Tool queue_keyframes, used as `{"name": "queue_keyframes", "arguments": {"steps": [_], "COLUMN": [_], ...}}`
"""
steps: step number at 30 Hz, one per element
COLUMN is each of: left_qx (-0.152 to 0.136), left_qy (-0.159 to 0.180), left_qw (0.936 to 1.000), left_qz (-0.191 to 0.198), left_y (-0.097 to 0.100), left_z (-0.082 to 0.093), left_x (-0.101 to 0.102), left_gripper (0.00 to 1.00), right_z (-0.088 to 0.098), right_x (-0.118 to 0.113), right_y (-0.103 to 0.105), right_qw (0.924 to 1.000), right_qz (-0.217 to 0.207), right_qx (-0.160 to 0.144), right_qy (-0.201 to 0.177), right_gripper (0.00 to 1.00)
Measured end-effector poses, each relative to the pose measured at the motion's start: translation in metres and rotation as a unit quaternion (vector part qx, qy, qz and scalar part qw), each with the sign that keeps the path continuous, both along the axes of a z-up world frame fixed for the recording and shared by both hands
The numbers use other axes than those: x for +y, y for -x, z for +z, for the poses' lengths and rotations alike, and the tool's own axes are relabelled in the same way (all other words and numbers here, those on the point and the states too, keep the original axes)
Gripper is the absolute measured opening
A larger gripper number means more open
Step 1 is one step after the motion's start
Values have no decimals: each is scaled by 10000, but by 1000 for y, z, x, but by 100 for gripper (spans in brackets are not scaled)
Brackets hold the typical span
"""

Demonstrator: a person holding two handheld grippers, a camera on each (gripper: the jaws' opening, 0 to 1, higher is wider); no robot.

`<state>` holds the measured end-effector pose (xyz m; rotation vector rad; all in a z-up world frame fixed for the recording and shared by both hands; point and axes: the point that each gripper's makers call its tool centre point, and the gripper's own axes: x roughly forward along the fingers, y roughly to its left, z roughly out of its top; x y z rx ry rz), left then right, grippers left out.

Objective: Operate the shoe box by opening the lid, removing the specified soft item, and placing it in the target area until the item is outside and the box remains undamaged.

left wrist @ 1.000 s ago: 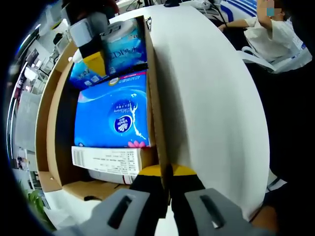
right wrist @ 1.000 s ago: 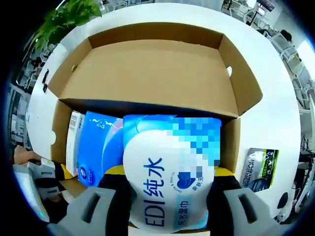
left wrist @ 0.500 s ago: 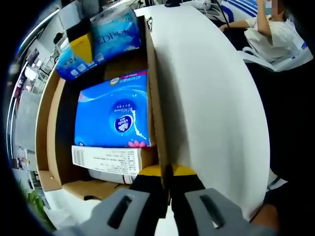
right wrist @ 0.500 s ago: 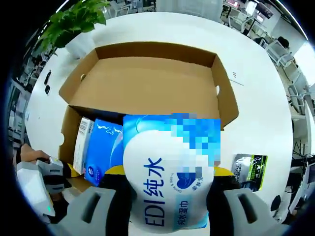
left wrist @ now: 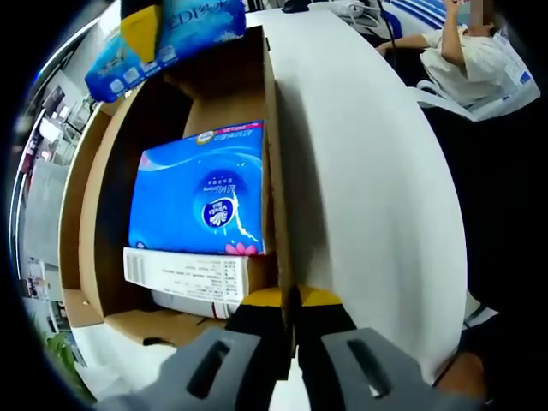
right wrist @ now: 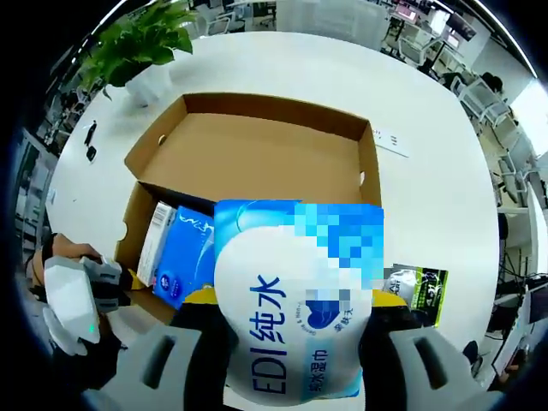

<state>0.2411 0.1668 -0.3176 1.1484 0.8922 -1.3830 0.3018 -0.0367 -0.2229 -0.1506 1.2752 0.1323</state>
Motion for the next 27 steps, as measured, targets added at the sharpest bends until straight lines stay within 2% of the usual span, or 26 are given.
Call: {"name": "queue_keyframes", "arguments": {"steps": [11,17,27], "left_qx": [5,7,17], "left_qy": [7,6,4], "left_qw": [10000,10000,10000], "left_qz": [20,25,62], "left_y": [-1,-1,0], "left_z": [0,0,0], "left_x": [0,0,-1], "left_gripper": [2,2,2], "right_z": [14,22,17], "right_x": [-22,-43,-80], "right_y": [21,31,48], "right_qw": [10000,9999,9999], "right_qz": [61,27,-82], "right_qx": [-32,-100,23], "right_qy": [-10,60,128], "right_gripper": [61,61,61]}}
